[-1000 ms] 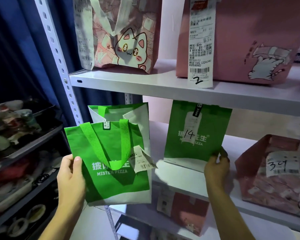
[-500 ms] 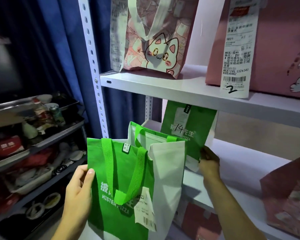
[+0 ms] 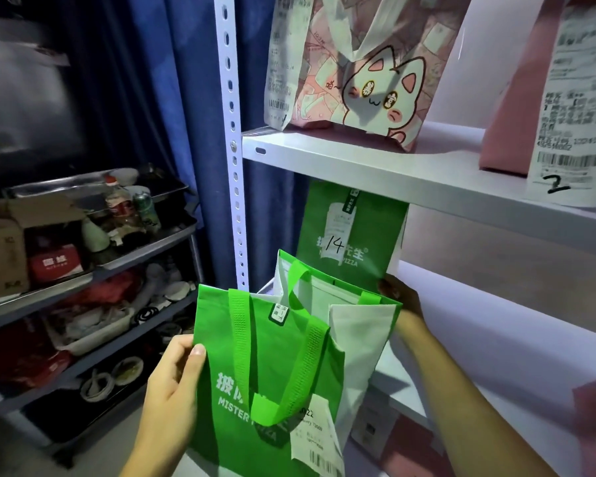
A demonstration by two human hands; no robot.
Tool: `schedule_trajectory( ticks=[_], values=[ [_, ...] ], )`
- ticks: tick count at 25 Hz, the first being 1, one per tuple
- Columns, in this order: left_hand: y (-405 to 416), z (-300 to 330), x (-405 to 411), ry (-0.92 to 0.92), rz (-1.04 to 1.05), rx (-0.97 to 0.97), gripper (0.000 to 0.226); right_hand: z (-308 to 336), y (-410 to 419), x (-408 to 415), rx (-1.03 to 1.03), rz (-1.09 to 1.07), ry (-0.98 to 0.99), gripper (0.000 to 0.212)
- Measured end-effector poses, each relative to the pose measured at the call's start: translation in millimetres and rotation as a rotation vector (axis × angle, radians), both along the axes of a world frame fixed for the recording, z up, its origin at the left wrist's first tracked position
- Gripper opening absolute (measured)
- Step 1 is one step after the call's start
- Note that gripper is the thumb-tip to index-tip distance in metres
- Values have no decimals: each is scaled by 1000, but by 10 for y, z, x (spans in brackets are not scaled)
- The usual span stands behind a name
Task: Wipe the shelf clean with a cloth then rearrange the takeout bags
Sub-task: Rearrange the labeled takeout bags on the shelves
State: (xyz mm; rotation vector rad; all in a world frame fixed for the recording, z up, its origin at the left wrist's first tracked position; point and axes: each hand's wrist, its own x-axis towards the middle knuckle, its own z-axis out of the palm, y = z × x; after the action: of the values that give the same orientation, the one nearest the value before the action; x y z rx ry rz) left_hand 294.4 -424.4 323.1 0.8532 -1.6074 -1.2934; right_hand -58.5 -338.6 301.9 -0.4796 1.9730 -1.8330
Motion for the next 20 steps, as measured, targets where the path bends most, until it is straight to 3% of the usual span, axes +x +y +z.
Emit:
schedule_trajectory(
  ticks=[4,7,12,15,16,18,20],
  values=[
    [-26,8,7,-4,4,21,21,-129,-214,-47,-83,26,-16,15],
    [-56,8,-16,-3,-3,21,20,25,-204,123,-173,3,-129,32],
    [5,93,-111,18,-44,14,21,96,65,190,-242,-22,-198,29],
    [92,177,-238,39,-82,3,20,179,324,205,-325,-149,-250,10],
    [125,207,-288,51,-89,-2,20,179,422,216,-334,-187,-300,15],
    [203,272,-387,72,-109,-3,21,180,660,300,-301,-238,-272,21],
    [298,331,-485,90,-135,-3,20,194,954,433,-205,-253,-111,22]
  ],
)
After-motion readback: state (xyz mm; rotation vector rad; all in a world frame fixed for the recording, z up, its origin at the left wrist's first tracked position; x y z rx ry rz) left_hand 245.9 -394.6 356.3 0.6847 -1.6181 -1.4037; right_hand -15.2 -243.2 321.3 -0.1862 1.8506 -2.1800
